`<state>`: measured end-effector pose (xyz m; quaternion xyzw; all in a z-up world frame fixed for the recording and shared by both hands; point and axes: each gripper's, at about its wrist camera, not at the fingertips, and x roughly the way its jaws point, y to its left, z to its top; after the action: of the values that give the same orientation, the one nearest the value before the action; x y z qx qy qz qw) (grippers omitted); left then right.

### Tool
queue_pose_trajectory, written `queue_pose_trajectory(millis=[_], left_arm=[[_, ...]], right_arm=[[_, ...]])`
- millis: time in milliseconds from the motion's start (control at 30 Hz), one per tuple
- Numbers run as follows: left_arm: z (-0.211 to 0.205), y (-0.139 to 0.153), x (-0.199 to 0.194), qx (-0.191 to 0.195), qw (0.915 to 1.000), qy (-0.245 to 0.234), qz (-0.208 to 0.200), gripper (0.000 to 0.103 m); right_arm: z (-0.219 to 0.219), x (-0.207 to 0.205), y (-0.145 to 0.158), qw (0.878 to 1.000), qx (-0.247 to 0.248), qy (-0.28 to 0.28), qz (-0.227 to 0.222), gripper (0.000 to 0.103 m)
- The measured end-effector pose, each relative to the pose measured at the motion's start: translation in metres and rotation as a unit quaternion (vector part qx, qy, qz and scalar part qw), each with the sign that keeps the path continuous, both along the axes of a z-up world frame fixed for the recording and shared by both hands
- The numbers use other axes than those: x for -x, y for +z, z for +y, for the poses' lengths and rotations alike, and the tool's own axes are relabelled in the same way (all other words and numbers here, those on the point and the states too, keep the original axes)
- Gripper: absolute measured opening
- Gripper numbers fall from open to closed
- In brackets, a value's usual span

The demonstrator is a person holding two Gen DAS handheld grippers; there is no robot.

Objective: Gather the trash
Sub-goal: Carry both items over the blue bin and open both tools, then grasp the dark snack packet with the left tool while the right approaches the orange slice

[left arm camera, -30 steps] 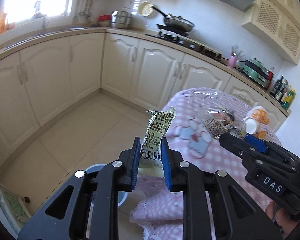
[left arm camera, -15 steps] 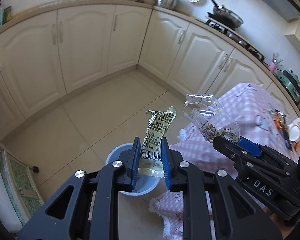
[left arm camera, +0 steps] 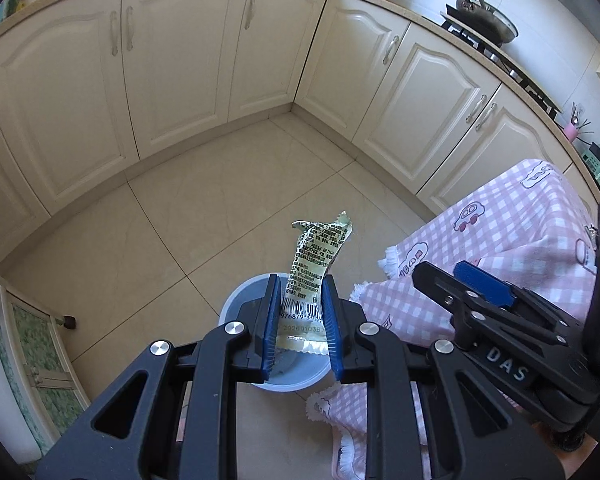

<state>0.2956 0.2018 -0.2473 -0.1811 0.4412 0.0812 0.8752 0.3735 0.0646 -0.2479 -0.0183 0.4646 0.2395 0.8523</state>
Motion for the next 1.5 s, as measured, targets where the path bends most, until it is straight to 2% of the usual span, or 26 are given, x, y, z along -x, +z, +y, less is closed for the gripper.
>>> queue_pose_trajectory(millis=[233, 500, 600, 667, 700, 1033, 1300, 1500], left_arm=[[-0.01, -0.004, -0.009, 0.002, 0.9999, -0.012, 0.006, 0.019], [-0.022, 0.011, -0.02, -0.004, 0.9994, -0.033, -0.009, 0.02], [-0.025, 0.02, -0.022, 0.0, 0.9993, -0.033, -0.019, 0.027], [-0.027, 0.028, -0.02, 0.002, 0.9991, -0.031, -0.03, 0.043], [-0.028, 0.032, -0.019, -0.001, 0.9989, -0.031, -0.035, 0.045], [-0.051, 0.075, 0.007, -0.017, 0.9966, -0.04, -0.071, 0.046], [-0.096, 0.117, 0.033, -0.034, 0.99, -0.079, -0.112, 0.046], [-0.14, 0.134, 0.041, -0.037, 0.9833, -0.124, -0.128, 0.05]], right_arm=[[-0.012, 0.003, 0.009, 1.0, 0.01, -0.015, -0.023, 0.055], [-0.029, 0.01, 0.036, 0.997, 0.003, -0.036, -0.071, 0.059], [-0.041, 0.012, 0.046, 0.995, -0.004, -0.047, -0.085, 0.059], [-0.046, 0.015, 0.053, 0.994, -0.008, -0.051, -0.092, 0.059], [-0.049, 0.016, 0.056, 0.994, -0.011, -0.051, -0.093, 0.059], [-0.074, 0.043, 0.093, 0.989, -0.018, -0.069, -0.126, 0.061], [-0.118, 0.078, 0.129, 0.982, -0.027, -0.097, -0.162, 0.061], [-0.183, 0.102, 0.147, 0.972, -0.029, -0.149, -0.18, 0.062]])
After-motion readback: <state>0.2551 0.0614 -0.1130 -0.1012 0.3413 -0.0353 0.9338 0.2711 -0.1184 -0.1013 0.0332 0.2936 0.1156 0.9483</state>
